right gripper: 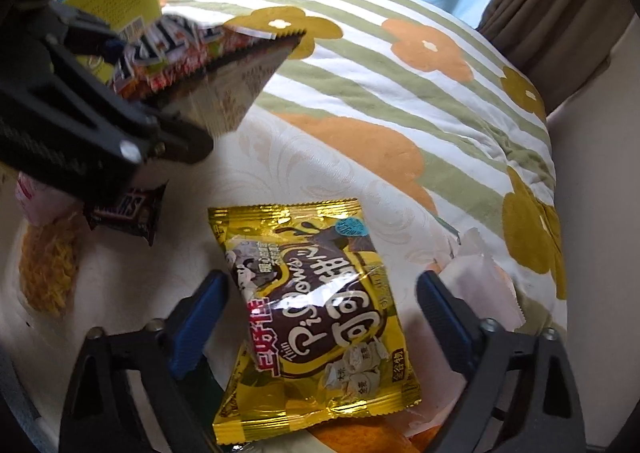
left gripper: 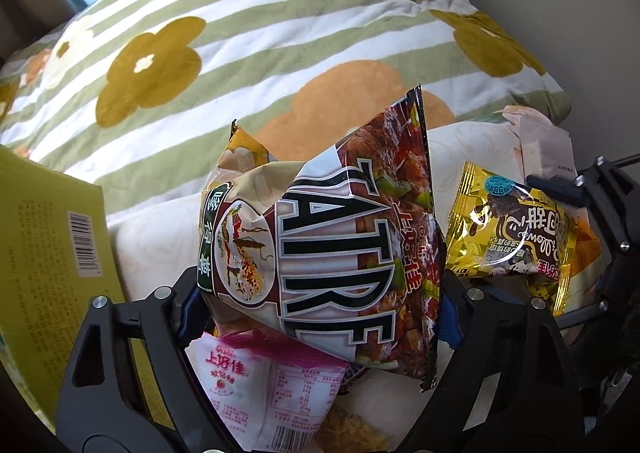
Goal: Organize snacks
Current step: 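Grasp the brown-red chip bag with the left tool while the right tool grasps the gold chocolate bag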
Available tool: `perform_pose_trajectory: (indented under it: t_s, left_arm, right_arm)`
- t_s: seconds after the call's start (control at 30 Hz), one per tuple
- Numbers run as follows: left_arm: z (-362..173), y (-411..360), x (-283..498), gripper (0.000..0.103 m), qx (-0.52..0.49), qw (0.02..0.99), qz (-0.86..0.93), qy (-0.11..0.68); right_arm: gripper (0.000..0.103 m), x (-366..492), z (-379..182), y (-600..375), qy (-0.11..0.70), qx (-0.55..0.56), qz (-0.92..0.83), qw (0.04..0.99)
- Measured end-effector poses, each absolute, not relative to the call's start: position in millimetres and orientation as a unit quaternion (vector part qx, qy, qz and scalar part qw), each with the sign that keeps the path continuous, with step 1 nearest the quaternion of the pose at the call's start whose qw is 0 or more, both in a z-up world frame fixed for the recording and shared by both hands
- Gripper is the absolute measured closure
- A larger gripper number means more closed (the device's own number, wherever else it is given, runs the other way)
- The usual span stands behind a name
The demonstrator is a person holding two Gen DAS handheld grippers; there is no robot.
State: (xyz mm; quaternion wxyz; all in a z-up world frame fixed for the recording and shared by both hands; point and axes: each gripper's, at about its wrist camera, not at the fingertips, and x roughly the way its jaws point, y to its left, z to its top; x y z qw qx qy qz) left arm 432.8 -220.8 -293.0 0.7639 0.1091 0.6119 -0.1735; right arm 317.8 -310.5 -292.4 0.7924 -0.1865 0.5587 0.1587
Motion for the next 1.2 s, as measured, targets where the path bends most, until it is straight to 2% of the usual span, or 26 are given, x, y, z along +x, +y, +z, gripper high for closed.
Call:
perform_pose_trajectory:
  t_s: [0.07, 0.3, 0.53, 0.87, 1.2]
  left_arm:
    - [-290, -220, 431, 0.018, 0.107, 0.766, -0.171, 0.61]
    - [-278, -213, 421, 0.018, 0.101, 0.774, -0.162, 0.603]
    - [-249, -207, 406, 0.018, 0.095, 0.793, -0.156, 0.582]
    - [-171, -192, 365, 0.018, 0.07, 0.84, -0.142, 0.518]
    - [-104, -136, 320, 0.018, 0.037, 0.88, -0.086, 0.466]
  right_arm:
    - [0.039, 318, -297, -308, 0.566, -0.19, 0.161, 0.786]
    - [0.045, 313, -287, -309, 0.552, -0.182, 0.164, 0.797]
    - [0.046, 307, -253, -316, 0.529, -0.148, 0.154, 0.821]
    - [0.046, 281, -179, -316, 0.472, -0.131, 0.142, 0.86]
    - [0.046, 256, -116, -284, 0.409, -0.121, 0.183, 0.886]
